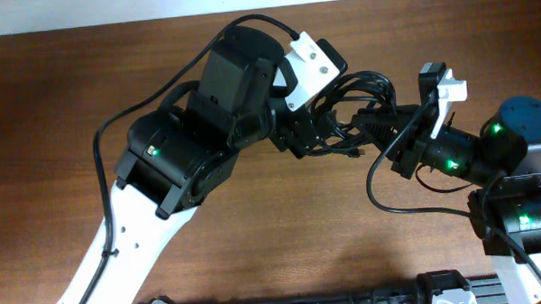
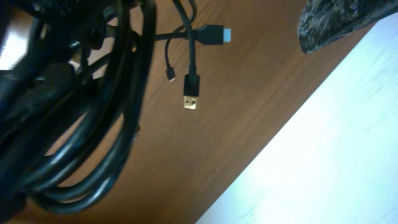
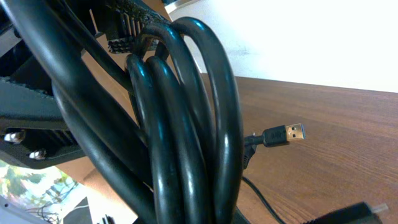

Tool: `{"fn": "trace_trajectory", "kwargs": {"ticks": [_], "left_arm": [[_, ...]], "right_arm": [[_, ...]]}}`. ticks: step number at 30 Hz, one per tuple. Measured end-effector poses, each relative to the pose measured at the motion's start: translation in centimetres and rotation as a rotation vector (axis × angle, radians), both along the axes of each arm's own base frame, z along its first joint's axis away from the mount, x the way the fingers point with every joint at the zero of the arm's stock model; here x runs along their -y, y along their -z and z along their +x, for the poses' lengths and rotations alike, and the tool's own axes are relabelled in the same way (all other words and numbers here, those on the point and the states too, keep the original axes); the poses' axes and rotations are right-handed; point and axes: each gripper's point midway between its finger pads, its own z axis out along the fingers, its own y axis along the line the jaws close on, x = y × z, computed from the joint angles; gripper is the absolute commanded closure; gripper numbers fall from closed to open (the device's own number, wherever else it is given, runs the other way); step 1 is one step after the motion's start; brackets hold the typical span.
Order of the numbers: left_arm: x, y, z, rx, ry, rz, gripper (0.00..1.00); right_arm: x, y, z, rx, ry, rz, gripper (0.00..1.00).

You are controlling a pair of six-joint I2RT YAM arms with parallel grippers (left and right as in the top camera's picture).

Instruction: Untangle cables

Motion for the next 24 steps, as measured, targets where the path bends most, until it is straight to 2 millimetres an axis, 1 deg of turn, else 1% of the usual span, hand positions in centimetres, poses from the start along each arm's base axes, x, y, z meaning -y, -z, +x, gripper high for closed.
{"fn": "trace_trajectory", "kwargs": {"ticks": [1,6,8,9,10,12,14,16,17,22,24], "left_arm": [[0.1,0.0,-0.1,-0.003,0.006,-0.004,0.00],[0.3,-0.1,-0.3,-0.007,0.020,-0.014,0.09],[0.5,-0.1,-0.4,-0.010,0.029,-0.018,0.17],[0.5,-0.1,-0.4,-0.012,0.031,-0.020,0.27],[0.5,-0.1,-0.5,-0.013,0.034,-0.021,0.32],[0.6,-0.1,-0.5,-0.017,0.034,-0.024,0.38],[0.6,-0.1,-0.6,-0.019,0.040,-0.027,0.38],[0.9,-0.2,-0.9,-0.027,0.056,-0.036,0.45],[1.0,-0.2,-1.0,-0.032,0.061,-0.040,0.46],[1.2,-0.2,-1.2,-0.040,0.077,-0.049,0.49],[1.2,-0.2,-1.3,-0.042,0.080,-0.051,0.54]], "right_arm": [[0.0,0.0,0.0,0.000,0.000,0.000,0.96],[0.0,-0.1,0.0,0.005,-0.004,0.001,0.96],[-0.1,-0.2,0.0,0.011,-0.006,0.001,0.96],[-0.1,-0.3,-0.1,0.014,-0.010,0.003,0.96],[-0.2,-0.4,-0.2,0.019,-0.016,0.004,0.96],[-0.3,-0.5,-0.3,0.025,-0.026,0.006,0.96],[-0.3,-0.5,-0.3,0.026,-0.030,0.007,0.96],[-0.3,-0.6,-0.4,0.028,-0.033,0.008,0.96],[-0.4,-0.6,-0.4,0.030,-0.036,0.009,0.96],[-0.4,-0.7,-0.5,0.034,-0.044,0.010,0.96],[-0.5,-0.7,-0.5,0.033,-0.046,0.011,0.96]]}}
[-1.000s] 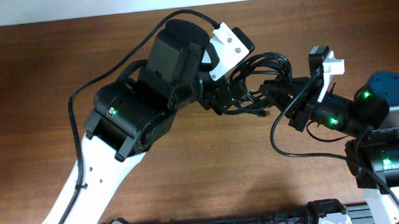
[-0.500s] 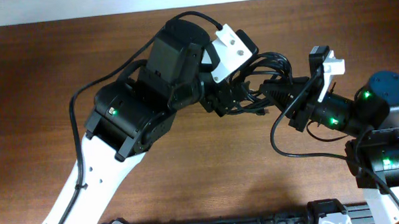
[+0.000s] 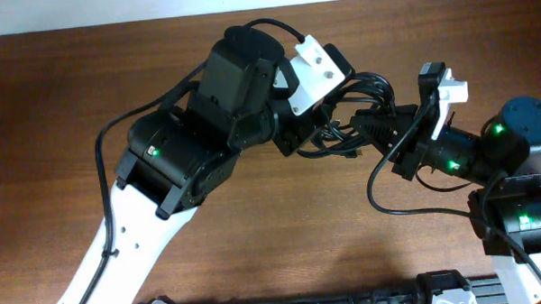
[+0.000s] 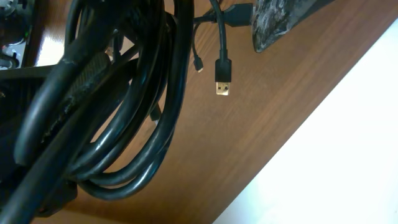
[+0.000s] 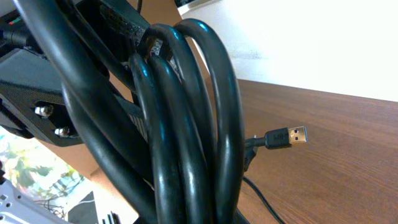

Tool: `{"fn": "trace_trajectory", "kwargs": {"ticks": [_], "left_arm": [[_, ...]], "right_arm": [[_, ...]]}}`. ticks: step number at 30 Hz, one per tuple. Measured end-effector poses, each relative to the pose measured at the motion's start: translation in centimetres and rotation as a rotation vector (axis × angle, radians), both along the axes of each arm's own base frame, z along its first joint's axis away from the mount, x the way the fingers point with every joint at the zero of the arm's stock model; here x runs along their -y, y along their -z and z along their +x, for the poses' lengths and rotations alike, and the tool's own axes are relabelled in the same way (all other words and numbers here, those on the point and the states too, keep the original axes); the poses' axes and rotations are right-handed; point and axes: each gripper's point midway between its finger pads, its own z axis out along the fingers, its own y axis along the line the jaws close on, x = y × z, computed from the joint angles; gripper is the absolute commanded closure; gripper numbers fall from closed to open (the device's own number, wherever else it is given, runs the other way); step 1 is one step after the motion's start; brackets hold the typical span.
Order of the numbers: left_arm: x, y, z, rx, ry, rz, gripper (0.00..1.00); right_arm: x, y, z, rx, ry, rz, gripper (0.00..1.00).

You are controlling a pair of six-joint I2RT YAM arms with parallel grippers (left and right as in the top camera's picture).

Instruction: Untangle cables

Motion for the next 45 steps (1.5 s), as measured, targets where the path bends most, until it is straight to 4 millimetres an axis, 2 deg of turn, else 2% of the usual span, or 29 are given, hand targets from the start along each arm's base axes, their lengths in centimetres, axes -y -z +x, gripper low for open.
{"fn": "trace_trajectory", "kwargs": {"ticks": [3,4,5,6,21,22,23,24,38,40,42,43,44,45], "left_arm": [[0.1,0.0,-0.1,-0.005,0.009,-0.005,0.66],[0.2,0.0,-0.2,-0.006,0.013,-0.006,0.75],[0.2,0.0,-0.3,-0.008,0.016,-0.008,0.90],[0.3,0.0,-0.4,-0.010,0.021,-0.011,1.00],[0.5,-0.1,-0.6,-0.020,0.032,-0.023,1.00],[0.6,-0.1,-0.7,-0.021,0.034,-0.024,0.98],[0.6,-0.2,-0.7,-0.021,0.035,-0.025,0.88],[0.6,-0.2,-0.7,-0.021,0.035,-0.025,0.82],[0.7,-0.2,-0.9,-0.032,0.052,-0.038,0.72],[0.8,-0.2,-1.0,-0.033,0.054,-0.039,0.73],[0.8,-0.2,-1.0,-0.033,0.054,-0.039,0.83],[0.8,-0.2,-1.0,-0.032,0.056,-0.038,0.95],[0.8,-0.2,-1.0,-0.035,0.057,-0.041,1.00],[0.9,-0.2,-1.1,-0.035,0.063,-0.041,1.00]], "right_arm": [[0.0,-0.1,0.0,0.006,-0.003,0.001,0.96],[0.0,-0.1,0.0,0.007,-0.003,0.001,0.96],[0.0,-0.1,0.0,0.007,-0.003,0.001,0.96],[0.0,-0.1,0.0,0.007,-0.003,0.001,0.96],[0.0,-0.1,0.0,0.006,-0.003,0.000,0.96],[0.0,-0.1,0.0,0.006,-0.003,0.001,0.96],[0.0,-0.1,0.0,0.006,-0.003,0.001,0.96],[0.0,-0.1,0.0,0.006,-0.003,0.000,0.96],[-0.3,-0.7,-0.2,0.036,-0.027,0.006,0.96],[-0.3,-0.8,-0.3,0.042,-0.034,0.008,0.96],[-0.3,-0.9,-0.3,0.049,-0.036,0.008,0.96],[-0.3,-0.9,-0.3,0.051,-0.036,0.008,0.96],[-0.3,-0.9,-0.3,0.051,-0.036,0.007,0.96],[-0.3,-0.9,-0.3,0.051,-0.035,0.007,0.96]]}}
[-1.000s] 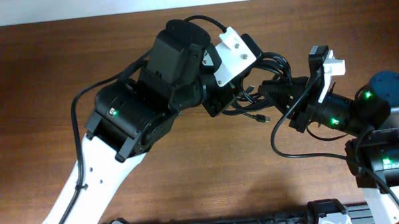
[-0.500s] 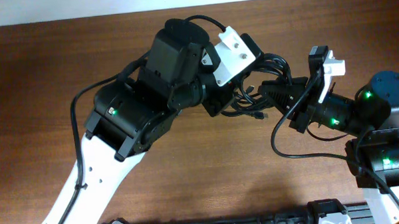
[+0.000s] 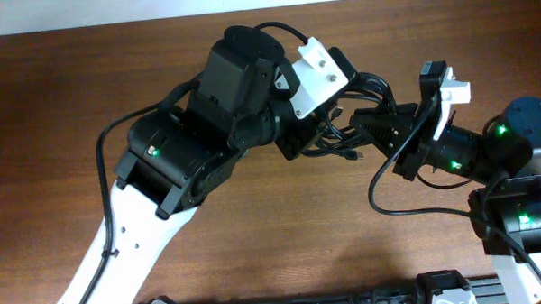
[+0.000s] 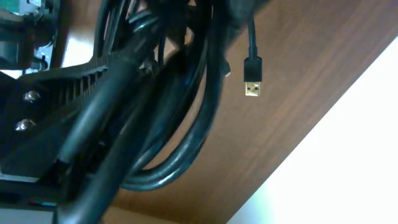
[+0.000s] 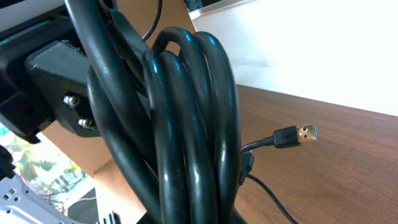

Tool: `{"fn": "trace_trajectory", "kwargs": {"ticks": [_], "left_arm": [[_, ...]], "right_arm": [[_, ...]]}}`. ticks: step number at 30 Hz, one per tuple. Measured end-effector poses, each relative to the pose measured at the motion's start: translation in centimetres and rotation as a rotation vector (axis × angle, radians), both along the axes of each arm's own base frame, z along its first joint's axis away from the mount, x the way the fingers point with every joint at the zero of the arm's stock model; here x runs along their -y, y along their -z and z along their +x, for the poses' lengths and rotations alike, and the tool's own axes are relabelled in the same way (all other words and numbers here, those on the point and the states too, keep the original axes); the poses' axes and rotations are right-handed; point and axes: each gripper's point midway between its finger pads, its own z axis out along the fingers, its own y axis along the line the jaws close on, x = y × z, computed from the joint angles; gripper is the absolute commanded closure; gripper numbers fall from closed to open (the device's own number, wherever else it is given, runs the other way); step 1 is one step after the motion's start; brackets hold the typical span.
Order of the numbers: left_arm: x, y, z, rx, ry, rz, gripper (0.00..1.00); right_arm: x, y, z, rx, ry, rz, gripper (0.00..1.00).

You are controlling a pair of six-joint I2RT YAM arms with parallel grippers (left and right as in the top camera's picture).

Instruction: Untangle cables

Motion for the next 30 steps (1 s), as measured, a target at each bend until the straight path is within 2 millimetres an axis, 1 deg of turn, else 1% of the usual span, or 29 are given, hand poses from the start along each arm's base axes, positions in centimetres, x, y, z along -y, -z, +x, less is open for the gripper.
{"fn": "trace_trajectory", "kwargs": {"ticks": [3,4,6,9,10,11,12,13,16,19,22,26,29,30], "left_arm": [[0.0,0.0,0.0,-0.003,0.001,-0.003,1.00],[0.0,0.0,0.0,-0.004,0.000,-0.003,1.00],[0.0,0.0,0.0,-0.003,0.001,-0.004,1.00],[0.1,-0.1,0.0,-0.001,0.001,-0.006,1.00],[0.1,-0.2,0.0,0.002,0.001,-0.008,1.00],[0.1,-0.2,0.0,0.003,0.001,-0.008,1.00],[0.1,-0.2,0.0,0.003,0.001,-0.008,1.00],[0.1,-0.2,0.1,0.003,0.000,-0.008,1.00],[0.1,-0.2,0.1,0.006,0.000,-0.010,1.00],[0.1,-0.4,0.4,0.017,-0.013,-0.009,1.00],[-0.6,-0.3,1.4,0.017,-0.091,-0.002,1.00],[-2.4,-0.2,3.3,0.000,-0.284,-0.002,1.00],[-4.2,-0.3,4.9,-0.018,-0.471,-0.025,1.00],[-4.6,-0.3,5.1,-0.023,-0.507,-0.033,1.00]], "right_arm": [[0.0,0.0,0.0,0.000,0.000,0.000,0.95],[0.0,0.0,0.0,0.000,0.000,0.000,0.91],[0.0,0.0,0.0,0.000,-0.001,0.000,0.89],[0.0,0.0,0.0,0.002,-0.001,-0.001,0.71],[0.0,0.0,0.0,0.001,-0.003,0.000,0.61],[-0.1,0.0,-0.1,-0.002,-0.005,0.003,0.47],[-0.1,0.0,-0.1,0.000,-0.007,0.002,0.30],[-0.1,-0.1,-0.1,-0.001,-0.008,0.004,0.15],[-0.1,-0.1,-0.2,0.000,-0.013,0.005,0.01],[-0.1,0.1,-0.3,-0.013,-0.015,0.005,0.01],[-0.1,0.1,-0.3,-0.015,-0.015,0.006,0.01],[0.1,0.6,0.0,-0.043,0.013,0.002,0.01],[0.8,1.5,0.9,-0.101,0.085,-0.002,0.01],[1.1,2.0,1.2,-0.127,0.113,-0.004,0.01]]}}
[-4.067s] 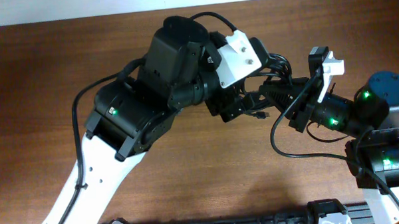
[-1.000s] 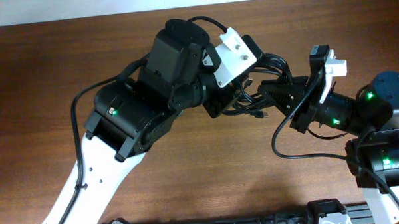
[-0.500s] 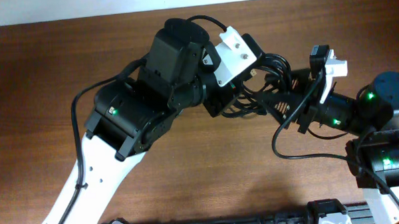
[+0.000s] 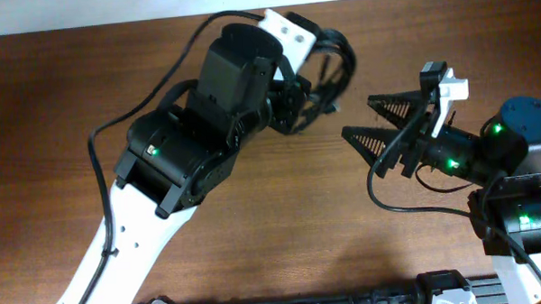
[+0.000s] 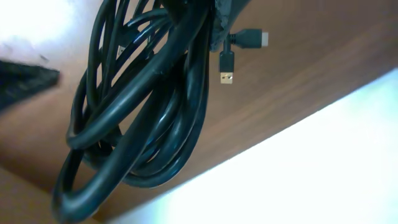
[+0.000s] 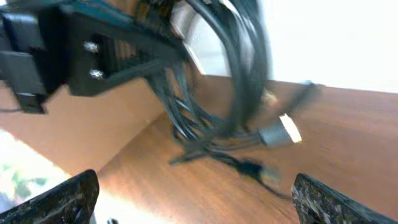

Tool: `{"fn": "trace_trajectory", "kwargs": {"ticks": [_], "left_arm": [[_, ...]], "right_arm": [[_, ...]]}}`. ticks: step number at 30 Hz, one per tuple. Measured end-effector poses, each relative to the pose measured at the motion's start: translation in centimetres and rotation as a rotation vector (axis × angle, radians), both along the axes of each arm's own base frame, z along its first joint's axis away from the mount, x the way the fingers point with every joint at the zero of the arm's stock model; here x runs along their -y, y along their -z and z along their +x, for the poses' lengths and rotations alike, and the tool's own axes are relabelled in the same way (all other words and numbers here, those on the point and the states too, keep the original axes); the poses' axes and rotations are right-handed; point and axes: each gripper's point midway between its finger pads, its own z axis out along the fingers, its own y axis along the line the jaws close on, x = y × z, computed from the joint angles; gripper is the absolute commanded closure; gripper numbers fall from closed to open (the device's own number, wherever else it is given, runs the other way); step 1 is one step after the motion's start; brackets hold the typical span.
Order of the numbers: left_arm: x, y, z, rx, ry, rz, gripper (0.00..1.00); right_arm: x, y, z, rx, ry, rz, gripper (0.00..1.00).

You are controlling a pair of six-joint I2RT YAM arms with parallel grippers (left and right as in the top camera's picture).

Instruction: Untangle cables

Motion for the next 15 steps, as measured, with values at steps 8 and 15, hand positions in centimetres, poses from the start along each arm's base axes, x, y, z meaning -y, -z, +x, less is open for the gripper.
{"fn": "trace_trajectory", "kwargs": {"ticks": [8,15], "left_arm": [[-3.6,-0.7,2.6,-0.032,-0.291,-0.145,1.00],[-3.5,-4.2,2.2,-0.024,-0.227,-0.337,1.00]], "right_arm": [[1.4,1.2,1.3,-0.055,0.121,-0.022,0.01],[1.6,1.3,1.5,-0.042,0.135,-0.038,0.04]]}}
